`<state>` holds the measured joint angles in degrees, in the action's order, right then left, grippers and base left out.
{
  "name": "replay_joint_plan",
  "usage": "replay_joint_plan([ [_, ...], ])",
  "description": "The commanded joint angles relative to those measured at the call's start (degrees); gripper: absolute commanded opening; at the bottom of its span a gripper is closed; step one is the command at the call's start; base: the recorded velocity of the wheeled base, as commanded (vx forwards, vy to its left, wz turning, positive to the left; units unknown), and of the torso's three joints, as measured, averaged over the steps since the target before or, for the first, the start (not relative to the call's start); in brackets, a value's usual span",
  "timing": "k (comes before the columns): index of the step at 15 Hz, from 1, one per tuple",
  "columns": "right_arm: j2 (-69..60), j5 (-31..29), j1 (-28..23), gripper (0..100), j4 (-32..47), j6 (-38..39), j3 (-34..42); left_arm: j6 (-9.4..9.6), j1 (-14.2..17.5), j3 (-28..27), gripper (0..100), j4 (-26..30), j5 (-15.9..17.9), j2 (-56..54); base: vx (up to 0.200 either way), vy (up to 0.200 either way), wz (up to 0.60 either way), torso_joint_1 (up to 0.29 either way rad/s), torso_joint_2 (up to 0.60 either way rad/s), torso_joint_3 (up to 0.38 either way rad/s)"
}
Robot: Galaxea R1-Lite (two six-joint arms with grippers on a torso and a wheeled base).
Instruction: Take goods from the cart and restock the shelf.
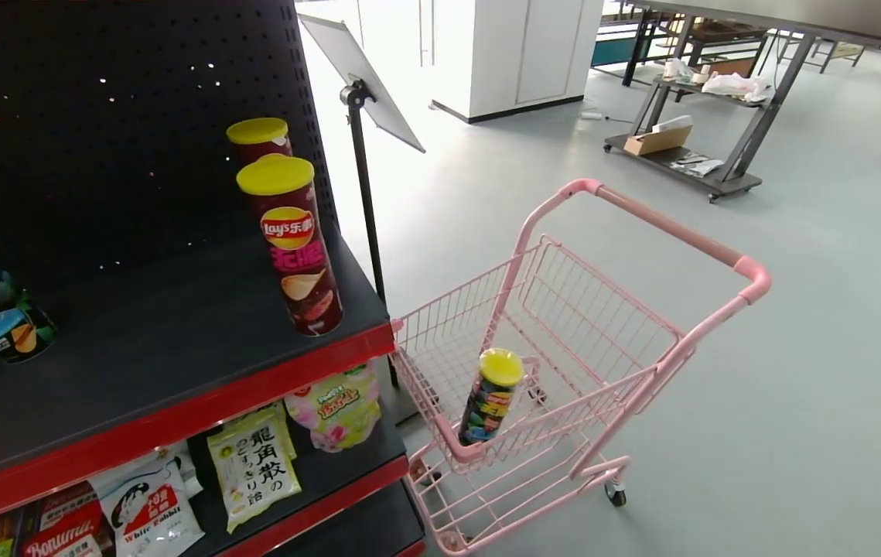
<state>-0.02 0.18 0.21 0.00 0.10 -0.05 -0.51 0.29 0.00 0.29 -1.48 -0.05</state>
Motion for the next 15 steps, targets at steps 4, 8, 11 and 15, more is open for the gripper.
replay_joint_plan([
  [4,0.0,0.0,0.1,100,0.0,0.0,0.0,-0.02,0.1,0.0,100,0.0,0.0,0.0,0.0,0.0,0.0,-0.046,0.12,0.073],
  [8,0.0,-0.1,0.1,100,0.0,0.6,0.0,-0.02,0.1,0.0,100,0.0,0.0,0.0,0.0,0.0,0.0,-0.133,0.35,0.209],
  [11,0.0,-0.1,0.1,100,0.0,0.5,0.0,-0.02,0.1,0.0,100,0.0,0.0,0.0,0.0,0.0,0.0,-0.146,0.38,0.233],
  [15,0.0,0.0,0.1,100,0.0,0.5,0.0,-0.02,0.1,0.0,100,0.0,-0.1,0.0,0.0,0.0,0.0,-0.146,0.41,0.26],
])
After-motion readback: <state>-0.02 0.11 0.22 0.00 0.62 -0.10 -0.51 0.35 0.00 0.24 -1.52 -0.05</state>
